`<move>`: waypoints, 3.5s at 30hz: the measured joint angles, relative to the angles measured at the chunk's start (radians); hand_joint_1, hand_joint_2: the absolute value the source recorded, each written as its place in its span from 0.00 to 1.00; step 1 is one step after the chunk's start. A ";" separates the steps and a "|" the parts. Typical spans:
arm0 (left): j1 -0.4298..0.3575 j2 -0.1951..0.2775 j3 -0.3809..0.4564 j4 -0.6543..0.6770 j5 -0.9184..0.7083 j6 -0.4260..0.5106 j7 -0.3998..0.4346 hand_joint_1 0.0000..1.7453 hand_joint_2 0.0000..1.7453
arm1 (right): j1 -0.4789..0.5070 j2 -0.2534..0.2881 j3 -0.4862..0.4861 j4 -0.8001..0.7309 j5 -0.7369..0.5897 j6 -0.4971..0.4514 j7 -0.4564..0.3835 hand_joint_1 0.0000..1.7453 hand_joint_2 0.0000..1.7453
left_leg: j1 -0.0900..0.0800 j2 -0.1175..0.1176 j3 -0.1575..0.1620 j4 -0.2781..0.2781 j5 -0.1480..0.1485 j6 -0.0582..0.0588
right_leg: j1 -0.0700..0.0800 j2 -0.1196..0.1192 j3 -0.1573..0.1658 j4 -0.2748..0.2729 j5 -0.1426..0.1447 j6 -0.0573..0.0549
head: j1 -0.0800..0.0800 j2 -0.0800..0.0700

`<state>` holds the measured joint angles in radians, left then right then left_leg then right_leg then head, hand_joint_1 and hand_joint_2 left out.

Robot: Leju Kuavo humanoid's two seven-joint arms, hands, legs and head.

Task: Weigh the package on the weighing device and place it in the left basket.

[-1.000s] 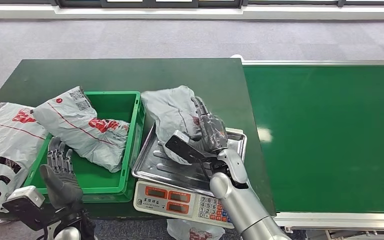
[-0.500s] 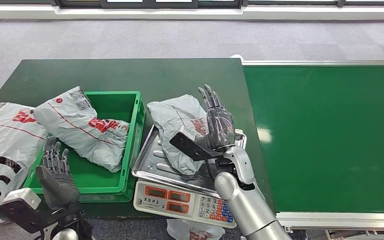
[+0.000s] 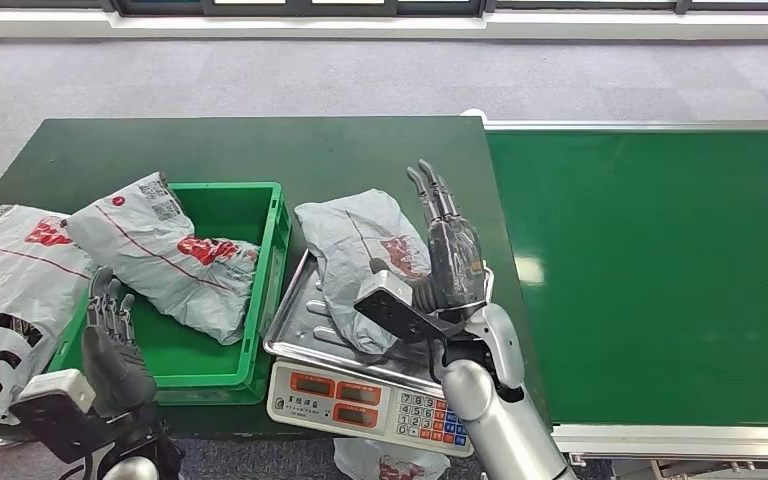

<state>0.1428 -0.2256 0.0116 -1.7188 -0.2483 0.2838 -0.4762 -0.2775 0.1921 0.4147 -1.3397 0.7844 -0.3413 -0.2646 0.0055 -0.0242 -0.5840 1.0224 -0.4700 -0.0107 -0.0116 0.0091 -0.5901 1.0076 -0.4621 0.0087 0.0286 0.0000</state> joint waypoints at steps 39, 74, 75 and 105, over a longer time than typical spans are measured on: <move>-0.948 -0.063 -0.577 1.353 -0.626 -0.280 0.246 0.75 1.00 | -0.080 -0.052 0.125 -0.177 -0.300 -0.353 -0.383 0.00 1.00 | -0.001 0.002 -0.005 0.000 0.007 0.001 | -0.001 0.001 -0.004 0.000 0.010 0.000 | 0.000 0.000; -0.974 0.101 -0.589 1.118 -0.806 0.291 0.255 1.00 1.00 | -0.054 -0.052 0.129 -0.160 -0.262 -0.353 -0.392 0.00 1.00 | -0.001 0.001 -0.006 0.000 0.009 -0.001 | -0.001 0.001 -0.006 0.002 0.010 0.000 | 0.000 0.000; -0.967 0.109 -0.589 1.098 -0.843 0.319 0.274 1.00 1.00 | -0.054 -0.052 0.129 -0.160 -0.264 -0.353 -0.394 0.00 1.00 | -0.001 0.001 -0.006 0.000 0.009 -0.001 | -0.001 0.001 -0.006 0.002 0.010 0.000 | 0.000 0.000; -0.567 0.315 -0.020 0.845 -1.173 0.414 0.363 1.00 1.00 | 0.027 -0.110 0.129 -0.240 -0.242 -0.356 -0.313 0.00 1.00 | -0.002 0.005 -0.003 -0.004 0.006 -0.003 | -0.003 0.006 -0.007 0.003 0.007 -0.003 | 0.000 0.000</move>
<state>-0.4237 0.0889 -0.0088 -0.8733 -1.4208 0.6980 -0.1136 -0.2507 0.0824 0.5432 -1.5792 0.5421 -0.6973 -0.5772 0.0030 -0.0192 -0.5874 1.0188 -0.4635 -0.0136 -0.0145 0.0154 -0.5972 1.0101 -0.4554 0.0057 0.0288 0.0000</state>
